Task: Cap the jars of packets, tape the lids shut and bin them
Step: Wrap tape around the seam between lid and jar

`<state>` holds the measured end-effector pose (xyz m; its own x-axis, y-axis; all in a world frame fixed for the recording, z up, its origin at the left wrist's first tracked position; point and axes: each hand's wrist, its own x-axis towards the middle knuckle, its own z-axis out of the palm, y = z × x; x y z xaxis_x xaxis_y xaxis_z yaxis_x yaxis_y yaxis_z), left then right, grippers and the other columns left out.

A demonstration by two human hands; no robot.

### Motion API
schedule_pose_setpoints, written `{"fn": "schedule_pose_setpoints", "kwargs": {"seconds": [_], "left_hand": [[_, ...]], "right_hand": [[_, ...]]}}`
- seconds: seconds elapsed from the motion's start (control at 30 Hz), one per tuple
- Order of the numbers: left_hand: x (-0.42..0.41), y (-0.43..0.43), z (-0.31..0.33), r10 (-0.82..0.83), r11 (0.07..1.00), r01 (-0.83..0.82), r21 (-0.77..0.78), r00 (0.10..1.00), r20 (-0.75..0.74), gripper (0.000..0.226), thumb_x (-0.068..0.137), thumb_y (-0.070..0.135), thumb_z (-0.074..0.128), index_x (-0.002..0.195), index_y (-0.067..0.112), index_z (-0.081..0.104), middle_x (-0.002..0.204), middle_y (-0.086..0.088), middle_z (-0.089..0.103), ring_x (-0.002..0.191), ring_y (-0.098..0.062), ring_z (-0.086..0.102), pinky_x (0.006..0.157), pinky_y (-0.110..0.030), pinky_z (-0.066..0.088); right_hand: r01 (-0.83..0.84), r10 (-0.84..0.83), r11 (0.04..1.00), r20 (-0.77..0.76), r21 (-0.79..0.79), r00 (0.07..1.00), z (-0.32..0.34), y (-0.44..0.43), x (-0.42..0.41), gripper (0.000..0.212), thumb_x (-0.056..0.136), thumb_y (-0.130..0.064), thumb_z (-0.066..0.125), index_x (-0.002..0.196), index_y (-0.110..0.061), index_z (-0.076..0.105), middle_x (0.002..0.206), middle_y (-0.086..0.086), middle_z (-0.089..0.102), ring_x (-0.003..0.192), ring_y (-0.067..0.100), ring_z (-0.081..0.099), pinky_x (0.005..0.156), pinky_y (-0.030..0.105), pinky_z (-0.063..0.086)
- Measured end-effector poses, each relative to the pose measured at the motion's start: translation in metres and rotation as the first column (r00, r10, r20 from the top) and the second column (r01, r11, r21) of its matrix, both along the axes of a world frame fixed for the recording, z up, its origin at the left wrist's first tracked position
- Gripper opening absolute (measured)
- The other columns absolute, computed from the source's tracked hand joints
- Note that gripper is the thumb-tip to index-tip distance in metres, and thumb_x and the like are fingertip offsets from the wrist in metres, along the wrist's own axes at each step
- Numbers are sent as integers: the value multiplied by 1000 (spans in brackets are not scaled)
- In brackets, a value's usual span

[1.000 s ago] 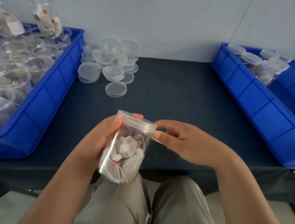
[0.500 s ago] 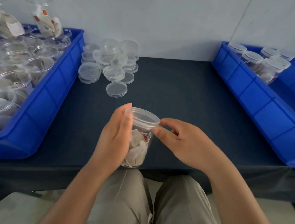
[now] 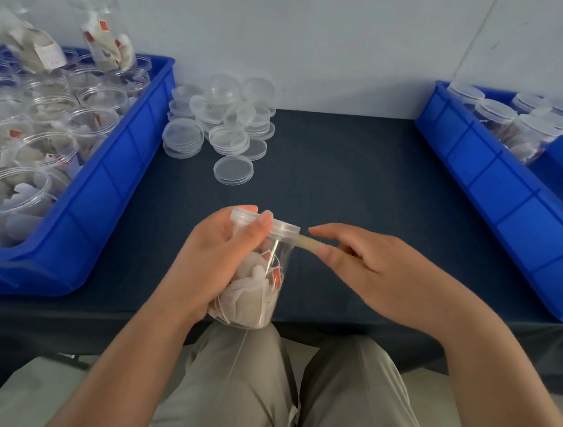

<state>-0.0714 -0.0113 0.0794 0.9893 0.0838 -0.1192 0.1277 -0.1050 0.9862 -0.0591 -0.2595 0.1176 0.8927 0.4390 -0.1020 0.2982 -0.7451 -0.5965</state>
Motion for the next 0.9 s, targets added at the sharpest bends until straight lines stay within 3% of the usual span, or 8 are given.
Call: {"fn": "schedule_pose_setpoints", "kwargs": {"seconds": [0.1,0.23,0.3,0.37,0.47,0.63,0.77,0.9], "left_hand": [[-5,6,3,-94,981,80,-177,993,-74,75,60,93,74,110,37,79,106,-5,80,91,-21,79,75,-34,63],[-4,12,-4,-204,898,120,-423,966,-158,78,70,80,82,118,19,79,118,-17,74,111,-43,58,97,-54,48],[-4,11,-6,-266,855,177,-487,956,-121,77,77,76,79,121,13,78,116,-18,73,101,-42,62,92,-49,53],[-5,9,-6,-287,832,215,-512,956,-64,71,80,74,78,120,15,79,112,-14,77,96,-29,74,82,-41,61],[-8,9,-5,-289,845,253,-472,957,-3,67,77,74,79,118,20,80,106,-9,78,93,-23,77,78,-34,63],[-6,6,-4,-280,863,239,-444,960,-28,91,67,79,83,128,12,74,111,-16,75,94,-28,75,78,-39,63],[-6,7,-1,-292,906,265,-330,956,-32,72,68,88,73,115,34,82,110,-1,80,97,-18,78,78,-29,62],[-4,4,-4,-184,977,188,-103,982,40,69,77,94,54,131,53,67,124,23,72,112,-6,73,80,-17,59]], "right_hand": [[6,-6,999,10,-39,1000,-1,-4,7,54,100,-78,31,142,-53,52,107,-43,57,101,-14,56,71,14,40],[-9,9,1000,-1,-16,1000,-4,-6,11,54,95,-83,33,139,-58,51,103,-37,60,95,-10,59,67,15,40],[-19,20,1000,-32,24,999,-6,-2,10,50,94,-84,33,138,-66,48,100,-28,64,90,-4,62,66,16,42],[-43,45,998,-49,46,998,-7,2,9,45,94,-84,32,134,-70,48,98,-22,66,86,2,63,67,18,45],[-64,68,997,-70,48,995,-7,4,9,38,97,-83,34,130,-72,49,95,-13,66,83,6,63,68,22,48],[-55,59,997,-75,61,995,-10,1,8,38,99,-82,34,132,-69,50,95,-15,66,86,5,63,71,23,48],[-64,68,996,-78,62,995,-10,0,7,42,98,-82,34,134,-66,49,95,-20,63,82,1,61,65,19,43],[-18,23,997,-66,79,998,-13,4,4,37,103,-71,39,132,-58,59,98,-38,63,92,-7,61,65,14,44]]}}
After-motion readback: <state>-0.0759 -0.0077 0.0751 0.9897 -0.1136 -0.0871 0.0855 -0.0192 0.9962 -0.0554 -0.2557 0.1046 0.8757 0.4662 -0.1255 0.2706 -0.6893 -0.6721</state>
